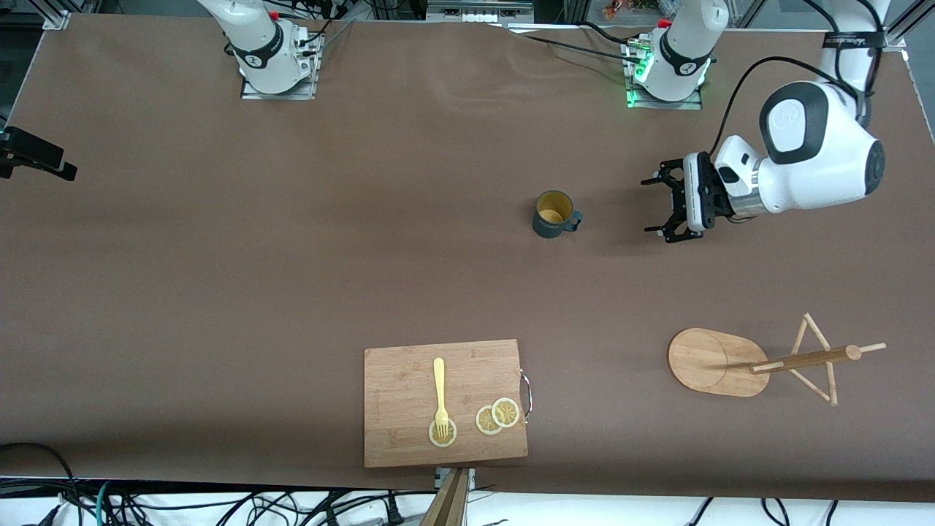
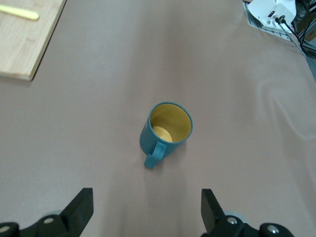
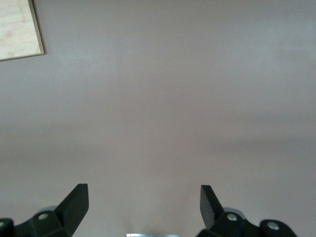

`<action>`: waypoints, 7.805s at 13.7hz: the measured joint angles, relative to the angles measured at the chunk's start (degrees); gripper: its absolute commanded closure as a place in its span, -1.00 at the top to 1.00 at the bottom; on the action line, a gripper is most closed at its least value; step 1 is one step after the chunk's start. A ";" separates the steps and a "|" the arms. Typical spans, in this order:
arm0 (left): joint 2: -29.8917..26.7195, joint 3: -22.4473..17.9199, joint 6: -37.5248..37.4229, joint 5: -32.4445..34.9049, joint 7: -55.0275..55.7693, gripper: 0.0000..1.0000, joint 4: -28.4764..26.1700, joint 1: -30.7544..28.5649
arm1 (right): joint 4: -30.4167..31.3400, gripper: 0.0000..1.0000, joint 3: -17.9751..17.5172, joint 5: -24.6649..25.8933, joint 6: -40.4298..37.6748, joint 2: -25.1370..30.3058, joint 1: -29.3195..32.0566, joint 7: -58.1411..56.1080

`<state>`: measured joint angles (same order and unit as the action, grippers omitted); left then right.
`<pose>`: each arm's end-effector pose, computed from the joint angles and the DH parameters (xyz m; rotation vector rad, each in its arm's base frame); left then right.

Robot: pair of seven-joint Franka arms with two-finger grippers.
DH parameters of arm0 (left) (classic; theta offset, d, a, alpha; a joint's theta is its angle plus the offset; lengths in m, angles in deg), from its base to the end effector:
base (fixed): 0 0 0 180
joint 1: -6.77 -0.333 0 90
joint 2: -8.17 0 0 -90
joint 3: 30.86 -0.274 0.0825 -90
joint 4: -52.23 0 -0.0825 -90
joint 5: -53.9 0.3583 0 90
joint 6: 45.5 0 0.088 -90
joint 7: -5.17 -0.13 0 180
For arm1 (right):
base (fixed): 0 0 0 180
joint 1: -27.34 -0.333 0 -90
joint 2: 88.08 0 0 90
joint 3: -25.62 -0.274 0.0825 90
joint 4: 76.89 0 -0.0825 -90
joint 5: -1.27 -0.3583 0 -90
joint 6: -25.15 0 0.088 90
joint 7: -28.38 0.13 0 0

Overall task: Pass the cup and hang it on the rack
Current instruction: 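Move the left gripper toward the teal mug's handle, then grasp the mug handle with the left gripper and lift, then carry the teal mug with the left gripper toward the wooden rack, then lower the mug handle onto a rack peg with the left gripper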

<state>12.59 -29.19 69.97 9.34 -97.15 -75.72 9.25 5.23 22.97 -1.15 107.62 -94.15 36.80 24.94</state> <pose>0.4802 -0.0908 0.2864 1.8942 -1.6020 0.3945 0.5378 -0.0595 0.5526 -3.0812 0.0854 0.1467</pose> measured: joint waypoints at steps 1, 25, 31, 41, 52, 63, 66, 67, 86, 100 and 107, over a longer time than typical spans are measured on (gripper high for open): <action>0.00 -0.01 1.43 -4.18 -5.00 1.00 -2.32 0.00 | 1.03 1.00 -0.08 -0.04 0.01 -0.03 -0.03 -0.01; 30.02 0.99 -7.39 -46.01 -54.39 -0.14 -3.81 0.14 | 1.70 1.00 -2.66 2.97 0.45 -0.35 -0.06 0.01; 30.38 1.03 -8.67 -46.02 -55.36 -0.83 -2.96 0.08 | 1.59 1.00 -2.63 2.97 0.90 -0.35 -0.06 0.01; 27.65 0.70 -14.53 -46.69 -48.84 -1.00 -2.04 -3.28 | 1.57 1.00 -2.58 2.97 1.14 -0.37 -0.06 0.01; 22.95 0.50 -18.90 -44.17 -26.77 -1.00 -2.23 -9.92 | 1.54 1.00 -2.56 2.97 1.17 -0.38 -0.06 0.01; 22.14 -0.13 -28.56 -39.51 8.56 -1.00 -2.26 -20.21 | 1.54 1.00 -2.55 2.97 1.20 -0.41 -0.05 0.01; 20.80 -0.15 -29.27 -38.72 17.82 -1.00 -2.22 -23.62 | 1.53 1.00 -2.55 2.97 1.22 -0.41 -0.05 0.01; 19.87 -0.16 -29.60 -37.92 22.44 -1.00 -2.13 -25.01 | 1.51 1.00 -2.55 2.97 1.24 -0.41 -0.05 0.01; 24.98 -0.25 -38.13 -20.22 72.05 -1.00 23.78 -37.16 | 1.21 1.00 -2.54 2.97 1.33 -0.52 -0.03 0.01; 25.35 -0.15 -39.96 -20.18 74.21 -1.00 24.20 -37.18 | 1.19 1.00 -2.53 2.97 1.35 -0.57 -0.03 0.01; 26.97 -0.12 -39.99 -18.11 80.40 -1.00 31.50 -37.35 | 1.18 1.00 -2.54 2.97 1.36 -0.62 -0.03 0.01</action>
<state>39.56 -29.31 29.98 -8.77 -16.74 -44.21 -28.10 6.41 20.43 1.82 108.97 -94.77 36.77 24.95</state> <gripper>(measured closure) 0.793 0.000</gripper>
